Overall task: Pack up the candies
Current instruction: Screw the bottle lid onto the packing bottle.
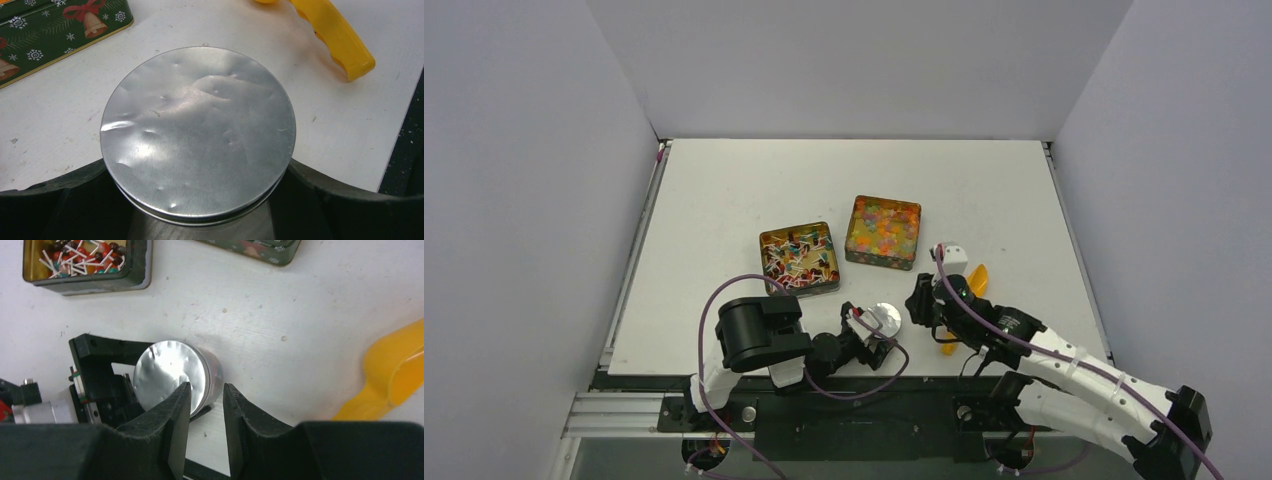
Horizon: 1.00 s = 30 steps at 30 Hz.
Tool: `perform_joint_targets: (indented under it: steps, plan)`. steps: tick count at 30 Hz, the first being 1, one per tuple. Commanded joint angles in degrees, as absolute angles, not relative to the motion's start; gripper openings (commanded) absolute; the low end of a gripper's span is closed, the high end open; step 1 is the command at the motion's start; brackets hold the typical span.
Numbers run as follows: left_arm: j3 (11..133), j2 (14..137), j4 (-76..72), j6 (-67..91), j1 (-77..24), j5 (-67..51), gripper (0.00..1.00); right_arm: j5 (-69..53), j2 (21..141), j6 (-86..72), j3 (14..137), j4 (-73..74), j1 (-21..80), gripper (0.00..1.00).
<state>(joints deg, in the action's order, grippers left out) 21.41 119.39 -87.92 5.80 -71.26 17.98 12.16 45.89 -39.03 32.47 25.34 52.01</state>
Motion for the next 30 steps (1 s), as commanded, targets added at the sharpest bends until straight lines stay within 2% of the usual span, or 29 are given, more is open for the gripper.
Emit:
perform_joint_targets:
  steps: [1, 7, 14, 30]
  plan:
    - [17.8, 124.5, -94.5, 9.2, -70.7, 16.2, 0.36, 9.0, 49.8, -33.0, 36.1, 22.5, 47.2, 0.28]
    - [18.1, 125.0, -94.5, 9.1, -70.6, 16.3, 0.36, 1.3, 57.6, -28.3, 38.9, 18.1, 44.0, 0.27]
    - [18.3, 125.2, -94.5, 9.1, -70.5, 16.3, 0.36, -8.8, 64.4, -26.0, 39.4, 13.7, 39.3, 0.21]
    - [18.7, 125.7, -94.5, 9.1, -70.1, 15.6, 0.36, -15.3, 72.2, -24.3, 38.9, 9.3, 38.2, 0.22]
